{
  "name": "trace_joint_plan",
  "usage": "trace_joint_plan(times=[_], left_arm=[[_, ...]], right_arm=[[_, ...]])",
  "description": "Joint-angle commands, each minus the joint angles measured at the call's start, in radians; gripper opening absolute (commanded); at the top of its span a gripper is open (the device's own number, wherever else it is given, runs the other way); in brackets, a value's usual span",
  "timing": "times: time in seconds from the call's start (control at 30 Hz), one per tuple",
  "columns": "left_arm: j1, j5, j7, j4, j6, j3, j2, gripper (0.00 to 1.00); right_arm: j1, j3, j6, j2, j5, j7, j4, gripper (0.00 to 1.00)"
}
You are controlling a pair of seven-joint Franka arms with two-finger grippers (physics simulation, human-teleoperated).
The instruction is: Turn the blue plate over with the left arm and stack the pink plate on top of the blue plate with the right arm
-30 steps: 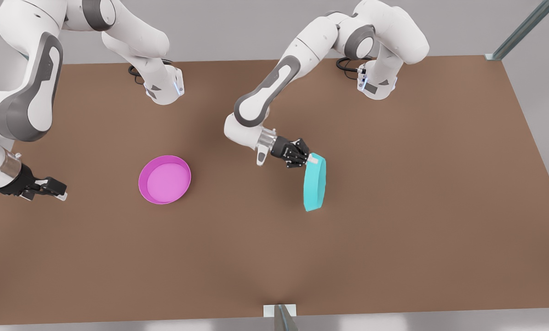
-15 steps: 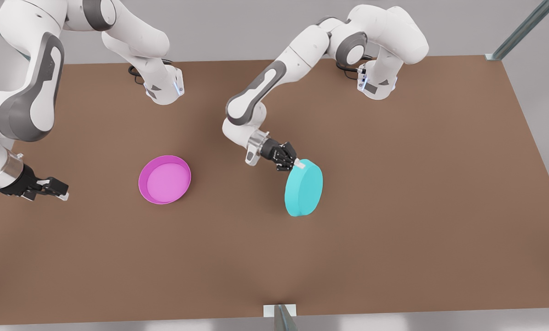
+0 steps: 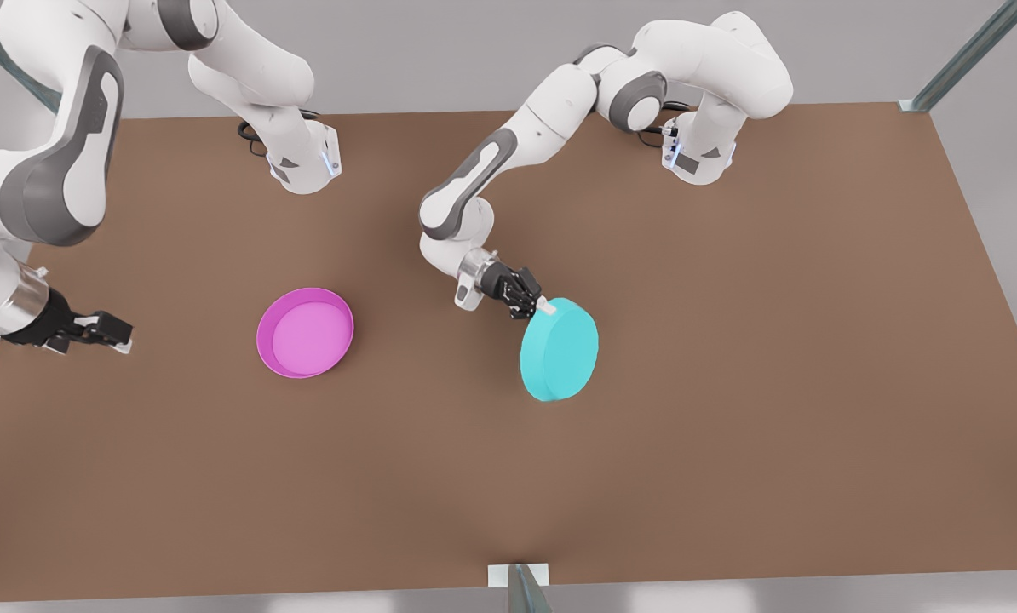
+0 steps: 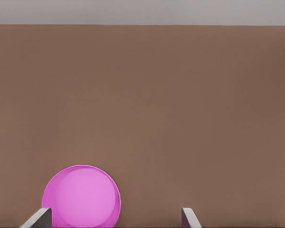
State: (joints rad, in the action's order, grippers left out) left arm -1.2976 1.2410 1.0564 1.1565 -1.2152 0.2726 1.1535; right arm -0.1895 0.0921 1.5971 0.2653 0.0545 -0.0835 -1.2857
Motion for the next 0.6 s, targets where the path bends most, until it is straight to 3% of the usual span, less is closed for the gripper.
trace_joint_plan(times=[0.0,0.03,0.07,0.13,0.17,0.33,0.57], left_arm=[[0.0,-0.021,0.002,-0.001,-0.003,0.0,0.003,0.24],[0.0,-0.021,0.002,-0.006,-0.001,0.0,0.008,0.27],[0.0,-0.021,0.002,-0.006,-0.001,0.0,0.009,0.37],[0.0,-0.021,0.002,-0.006,-0.001,0.0,0.015,0.86],[-0.008,-0.021,0.002,-0.008,-0.001,0.0,0.017,1.0],[-0.011,-0.023,0.002,-0.015,0.008,-0.006,0.031,1.0],[0.003,-0.1,0.076,-0.213,0.002,-0.075,0.094,1.0]], right_arm=[[0.001,0.0,-0.003,0.0,-0.001,0.001,0.002,1.0],[0.002,0.0,-0.054,-0.001,0.001,-0.001,0.003,1.0],[0.002,0.001,-0.06,0.0,-0.001,0.001,0.003,1.0],[0.002,0.001,-0.06,0.003,-0.002,0.001,0.003,1.0],[0.004,0.003,-0.058,0.009,-0.004,-0.001,0.002,1.0],[0.018,0.001,-0.062,0.012,0.001,0.001,-0.001,1.0],[0.067,0.003,-0.057,0.057,0.008,-0.007,-0.017,1.0]])
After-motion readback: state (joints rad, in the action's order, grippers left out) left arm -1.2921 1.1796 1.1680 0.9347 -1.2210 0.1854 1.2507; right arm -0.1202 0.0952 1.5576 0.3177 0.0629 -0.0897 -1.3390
